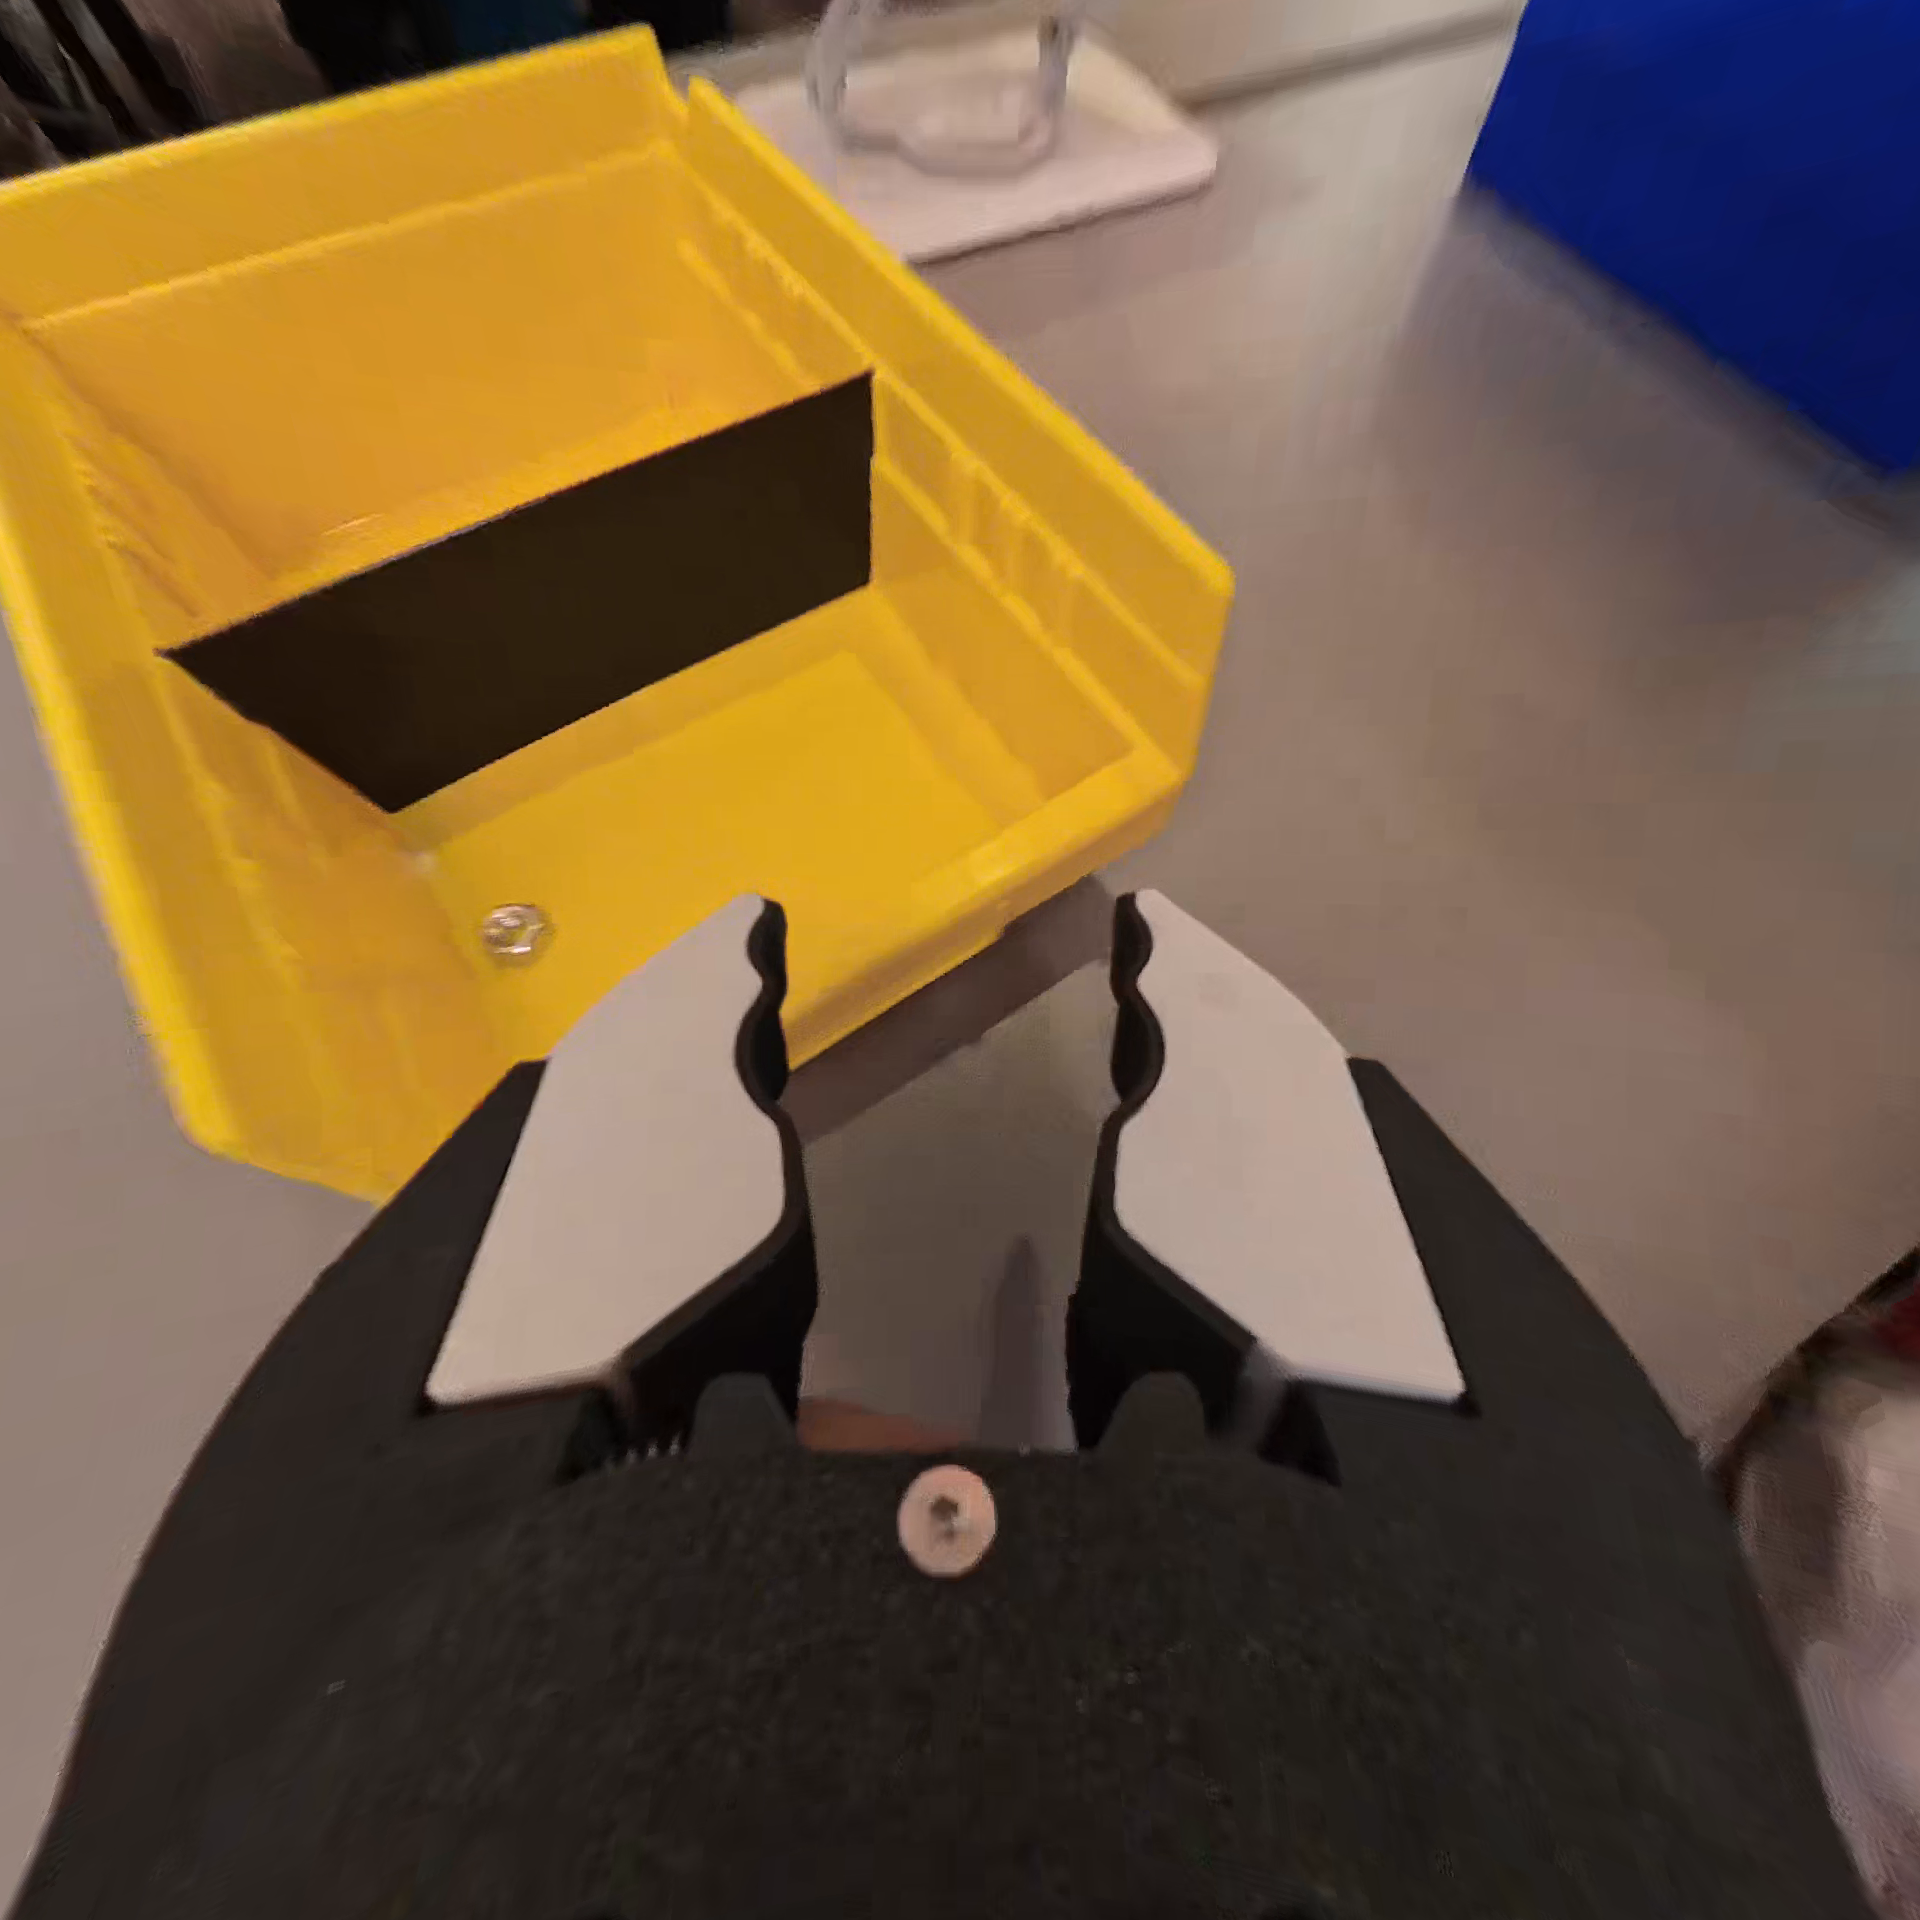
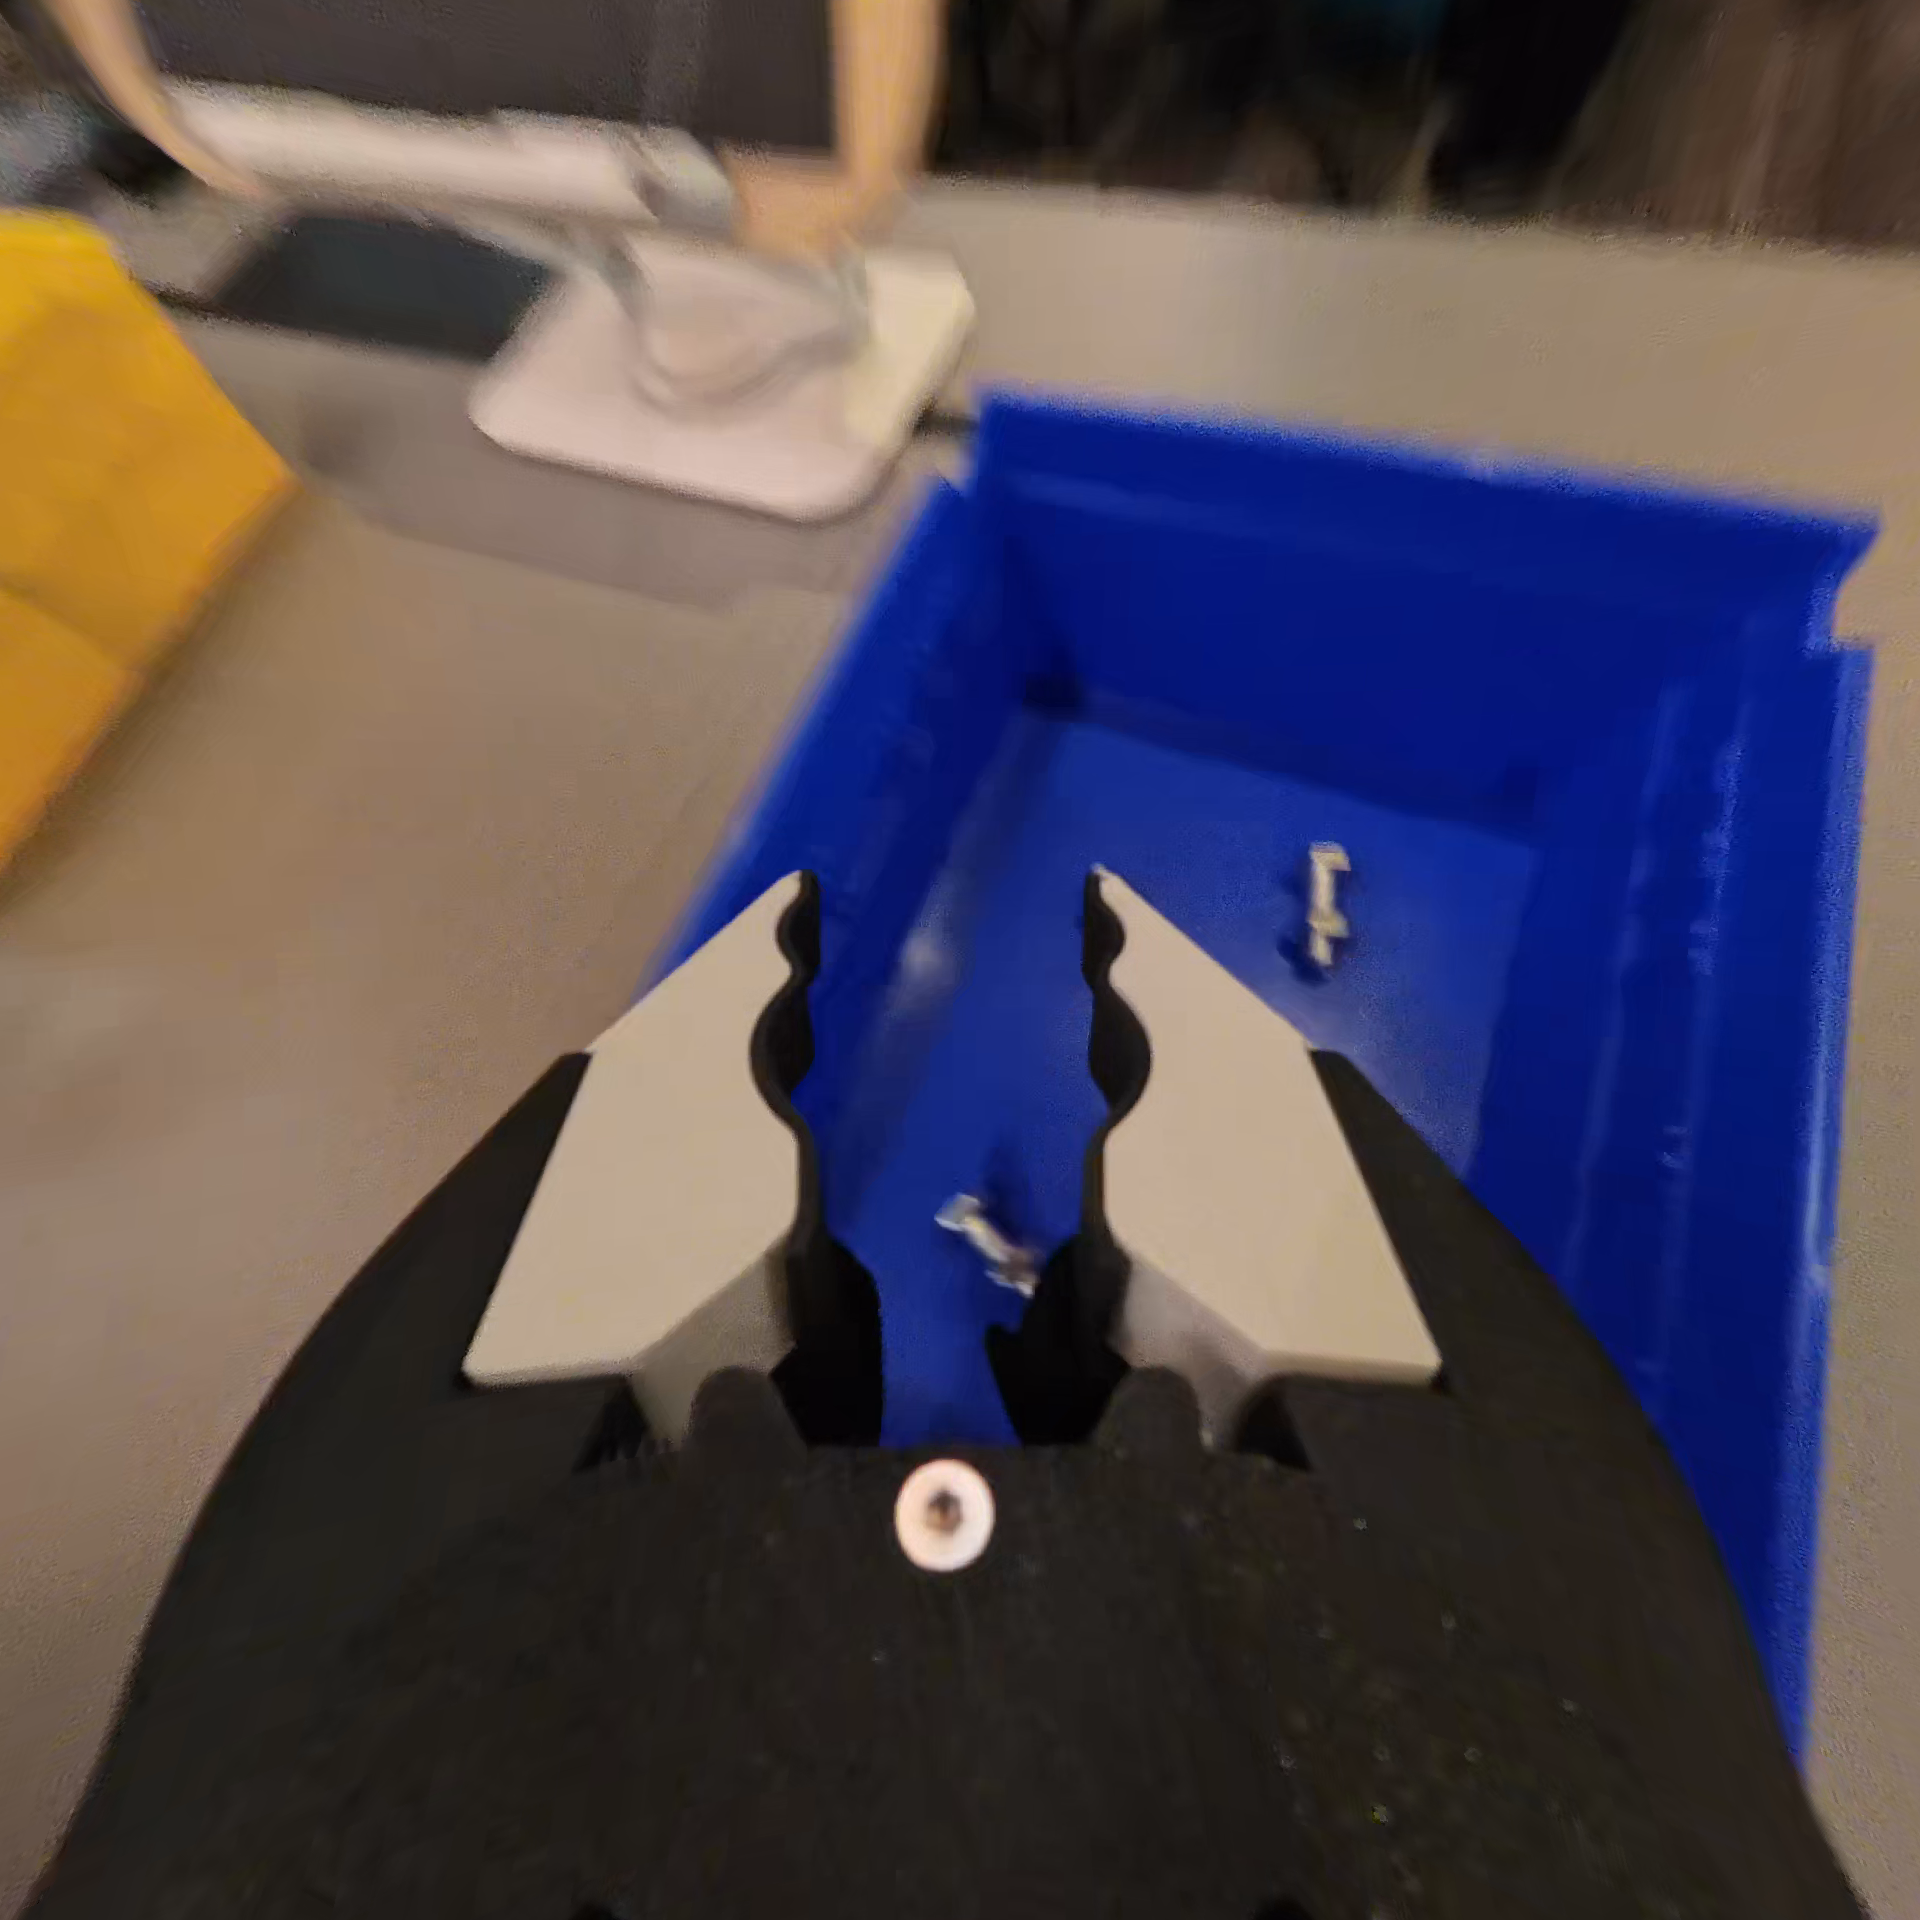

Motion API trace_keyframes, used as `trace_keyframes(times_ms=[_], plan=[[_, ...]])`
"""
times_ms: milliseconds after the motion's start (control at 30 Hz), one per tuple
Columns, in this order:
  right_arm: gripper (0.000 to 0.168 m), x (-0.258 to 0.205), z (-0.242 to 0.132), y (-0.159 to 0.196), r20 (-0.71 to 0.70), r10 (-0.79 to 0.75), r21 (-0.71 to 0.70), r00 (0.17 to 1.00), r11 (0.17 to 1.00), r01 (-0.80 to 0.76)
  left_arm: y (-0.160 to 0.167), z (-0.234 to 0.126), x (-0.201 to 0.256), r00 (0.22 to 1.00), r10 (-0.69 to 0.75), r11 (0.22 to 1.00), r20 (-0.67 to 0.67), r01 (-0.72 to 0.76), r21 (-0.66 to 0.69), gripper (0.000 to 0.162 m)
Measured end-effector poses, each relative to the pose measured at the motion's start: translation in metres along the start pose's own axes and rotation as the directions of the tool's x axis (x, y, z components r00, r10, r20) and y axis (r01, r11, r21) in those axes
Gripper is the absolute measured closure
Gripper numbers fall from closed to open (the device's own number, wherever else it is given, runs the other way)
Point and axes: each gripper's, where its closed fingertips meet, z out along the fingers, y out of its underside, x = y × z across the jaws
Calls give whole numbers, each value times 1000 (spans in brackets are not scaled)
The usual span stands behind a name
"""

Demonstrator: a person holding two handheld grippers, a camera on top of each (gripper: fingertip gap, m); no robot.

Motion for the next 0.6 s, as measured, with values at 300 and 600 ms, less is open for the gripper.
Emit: trace_keyframes(times_ms=[300,600], plan=[[128,-274,0,31,631,-203,203,749,975,93,2,43,-78,874,444,689,-198,-475,-547,106],[129,-319,15,81,819,-76,93,569,996,-2,51,72,-118,775,458,160,-436,-554,-817,113]])
